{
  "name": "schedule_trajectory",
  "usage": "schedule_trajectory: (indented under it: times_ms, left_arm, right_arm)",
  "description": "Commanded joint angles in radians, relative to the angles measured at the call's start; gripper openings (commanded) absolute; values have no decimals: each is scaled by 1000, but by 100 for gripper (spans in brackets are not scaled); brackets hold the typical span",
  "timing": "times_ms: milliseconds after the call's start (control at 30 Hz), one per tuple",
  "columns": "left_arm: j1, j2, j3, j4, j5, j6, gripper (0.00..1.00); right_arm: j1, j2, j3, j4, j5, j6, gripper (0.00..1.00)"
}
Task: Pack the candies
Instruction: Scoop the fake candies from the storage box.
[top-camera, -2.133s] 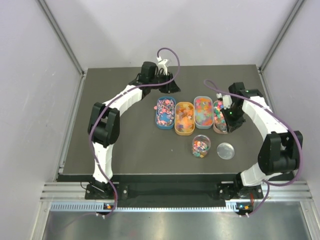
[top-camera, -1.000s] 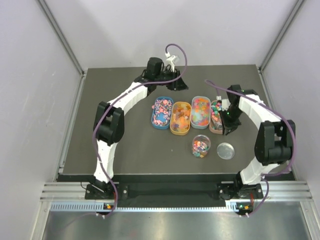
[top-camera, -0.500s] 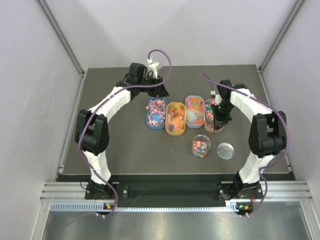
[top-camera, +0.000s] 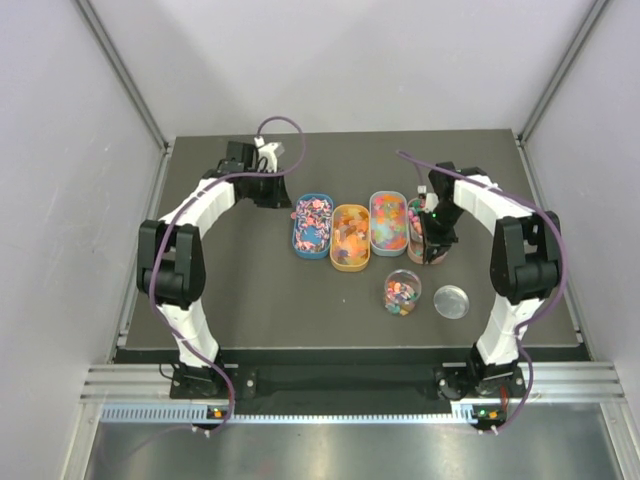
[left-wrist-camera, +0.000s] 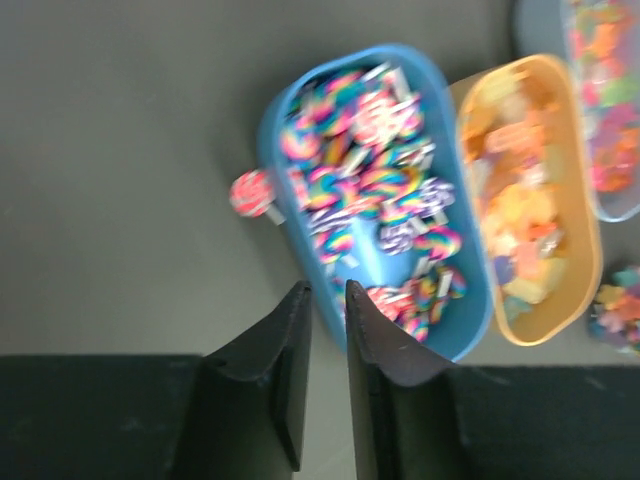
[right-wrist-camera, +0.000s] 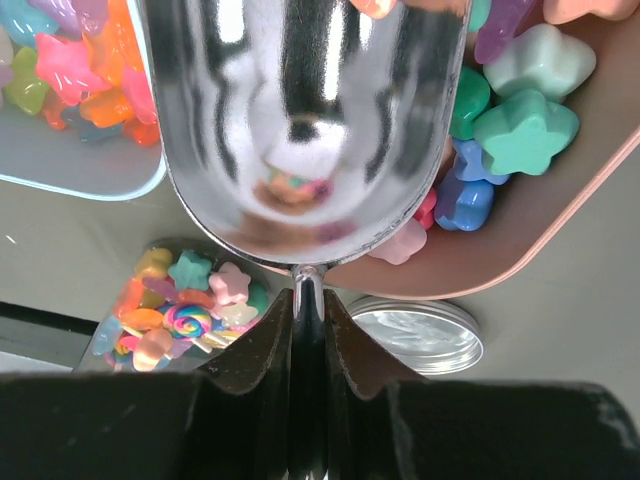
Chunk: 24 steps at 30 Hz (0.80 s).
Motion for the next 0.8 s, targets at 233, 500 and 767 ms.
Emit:
schedule_trajectory:
  times_ms: [233, 500, 767]
  left_arm:
    - [16, 13, -59, -47, -49, 49, 15]
    - [0, 18, -72, -71, -9, 44, 15]
    - [-34, 24, -90, -83, 7, 38, 14]
  right_arm:
    - [-1, 35, 153, 51, -27, -12, 0]
    - [0, 109, 189, 73, 1, -32, 0]
    - [-1, 102, 105, 94, 49, -52, 0]
